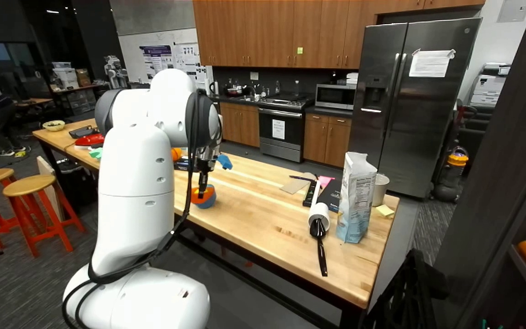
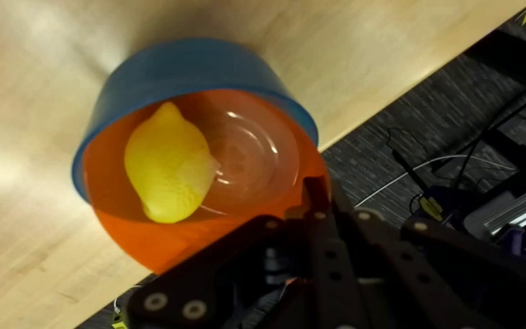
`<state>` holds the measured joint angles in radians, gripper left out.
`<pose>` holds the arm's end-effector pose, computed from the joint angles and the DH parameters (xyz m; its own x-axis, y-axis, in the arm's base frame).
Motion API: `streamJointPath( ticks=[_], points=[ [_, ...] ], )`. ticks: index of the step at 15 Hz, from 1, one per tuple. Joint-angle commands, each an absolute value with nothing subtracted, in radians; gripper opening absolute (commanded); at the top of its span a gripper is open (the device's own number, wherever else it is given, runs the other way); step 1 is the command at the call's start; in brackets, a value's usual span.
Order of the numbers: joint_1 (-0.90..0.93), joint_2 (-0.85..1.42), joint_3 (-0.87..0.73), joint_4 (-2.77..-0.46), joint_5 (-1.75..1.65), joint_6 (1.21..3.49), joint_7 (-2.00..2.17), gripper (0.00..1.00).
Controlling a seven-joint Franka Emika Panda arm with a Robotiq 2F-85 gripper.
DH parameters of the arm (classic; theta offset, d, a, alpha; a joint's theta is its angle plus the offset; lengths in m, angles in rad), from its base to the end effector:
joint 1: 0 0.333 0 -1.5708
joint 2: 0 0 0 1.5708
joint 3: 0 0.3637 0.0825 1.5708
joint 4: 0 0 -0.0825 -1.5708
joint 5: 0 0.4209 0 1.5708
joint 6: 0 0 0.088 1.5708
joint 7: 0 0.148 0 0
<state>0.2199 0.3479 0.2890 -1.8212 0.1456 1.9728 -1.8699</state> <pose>0.5690 0.3228 0.3267 -0.6322 0.7288 0.2629 0.7287 0.6746 -0.1178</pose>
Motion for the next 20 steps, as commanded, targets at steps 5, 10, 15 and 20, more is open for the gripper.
streamJointPath(
  ticks=[5,10,15,20],
  points=[
    [0.26,0.347,0.323,-1.789,0.114,1.97,-1.716,0.01],
    [0.267,0.344,0.229,-1.776,-0.143,1.99,-1.617,0.01],
    [0.163,0.331,0.154,-1.713,-0.259,1.985,-1.655,0.01],
    [0.06,0.318,0.1,-1.558,-0.286,1.891,-1.839,0.01]
  ],
)
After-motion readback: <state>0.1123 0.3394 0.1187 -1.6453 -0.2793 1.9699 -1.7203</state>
